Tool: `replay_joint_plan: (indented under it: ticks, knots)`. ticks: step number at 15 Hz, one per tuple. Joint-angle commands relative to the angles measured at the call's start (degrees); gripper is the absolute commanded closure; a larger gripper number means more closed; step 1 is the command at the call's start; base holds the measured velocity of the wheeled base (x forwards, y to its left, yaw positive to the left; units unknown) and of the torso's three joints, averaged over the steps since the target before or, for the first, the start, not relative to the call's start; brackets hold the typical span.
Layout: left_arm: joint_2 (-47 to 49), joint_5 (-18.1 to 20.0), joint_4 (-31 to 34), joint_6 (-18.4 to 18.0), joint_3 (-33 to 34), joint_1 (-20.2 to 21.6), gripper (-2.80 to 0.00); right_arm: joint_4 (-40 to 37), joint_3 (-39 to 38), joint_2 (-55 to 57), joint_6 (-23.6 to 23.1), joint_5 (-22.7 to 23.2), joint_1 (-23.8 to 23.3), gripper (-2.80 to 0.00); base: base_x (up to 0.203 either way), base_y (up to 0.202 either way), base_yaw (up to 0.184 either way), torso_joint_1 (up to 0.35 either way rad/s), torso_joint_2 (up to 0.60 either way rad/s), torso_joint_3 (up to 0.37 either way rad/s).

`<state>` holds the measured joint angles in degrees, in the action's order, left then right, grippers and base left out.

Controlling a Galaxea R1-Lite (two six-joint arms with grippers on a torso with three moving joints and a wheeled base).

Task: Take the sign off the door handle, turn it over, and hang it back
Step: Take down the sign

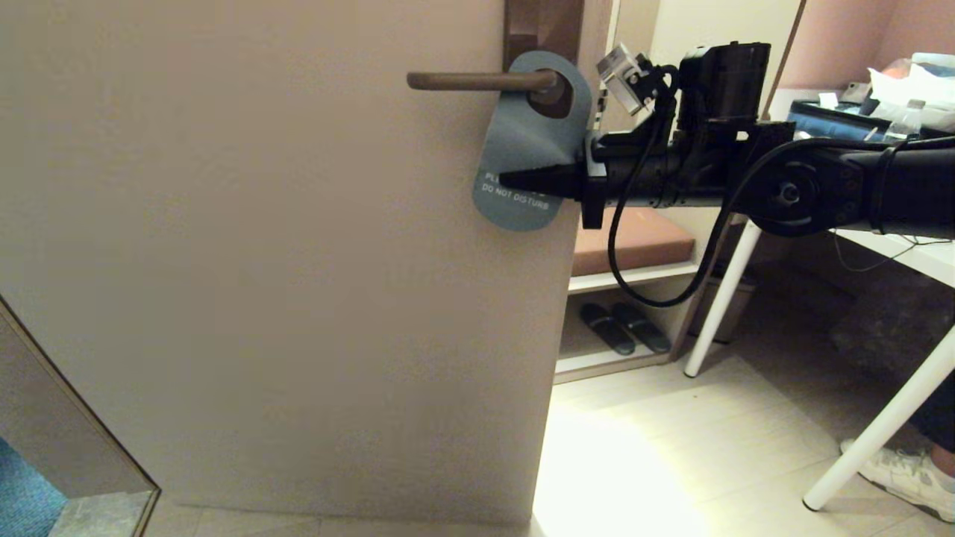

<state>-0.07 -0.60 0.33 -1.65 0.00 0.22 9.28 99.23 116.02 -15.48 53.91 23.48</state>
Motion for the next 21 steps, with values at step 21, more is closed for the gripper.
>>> replay_joint_plan:
  ticks: [21]
  knots:
    - [0.1, 0.0, 0.0, 0.0, 0.0, 0.0, 0.0, 0.9, -5.2, -4.8, -0.2, -13.7, 3.1, 0.0, 0.0, 0.0, 0.0, 0.0, 0.0, 0.0]
